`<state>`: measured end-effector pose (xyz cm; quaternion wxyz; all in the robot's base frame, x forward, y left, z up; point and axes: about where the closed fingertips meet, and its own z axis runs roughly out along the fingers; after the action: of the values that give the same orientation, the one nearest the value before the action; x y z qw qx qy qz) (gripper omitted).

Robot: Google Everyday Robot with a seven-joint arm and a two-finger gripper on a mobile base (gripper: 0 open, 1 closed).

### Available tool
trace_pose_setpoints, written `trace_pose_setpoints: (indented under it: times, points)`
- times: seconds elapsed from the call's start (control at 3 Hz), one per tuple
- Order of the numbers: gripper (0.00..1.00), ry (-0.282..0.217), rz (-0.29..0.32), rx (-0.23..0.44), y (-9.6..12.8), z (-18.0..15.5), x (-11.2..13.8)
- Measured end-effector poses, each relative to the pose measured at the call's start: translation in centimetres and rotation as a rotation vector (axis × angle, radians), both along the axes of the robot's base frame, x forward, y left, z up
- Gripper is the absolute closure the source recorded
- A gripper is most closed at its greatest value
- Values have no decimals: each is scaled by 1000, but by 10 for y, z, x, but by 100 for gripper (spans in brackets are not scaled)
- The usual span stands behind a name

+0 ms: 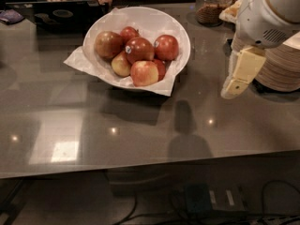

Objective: Pick apple from white bowl

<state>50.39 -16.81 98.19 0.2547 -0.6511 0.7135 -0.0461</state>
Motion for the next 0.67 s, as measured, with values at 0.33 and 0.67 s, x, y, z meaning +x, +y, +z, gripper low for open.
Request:
trace_pose_setpoints:
  times: [0.33, 0.67]
  points:
    - [0, -32, 82, 42, 24, -12, 25]
    - [0, -32, 82, 42, 24, -12, 25]
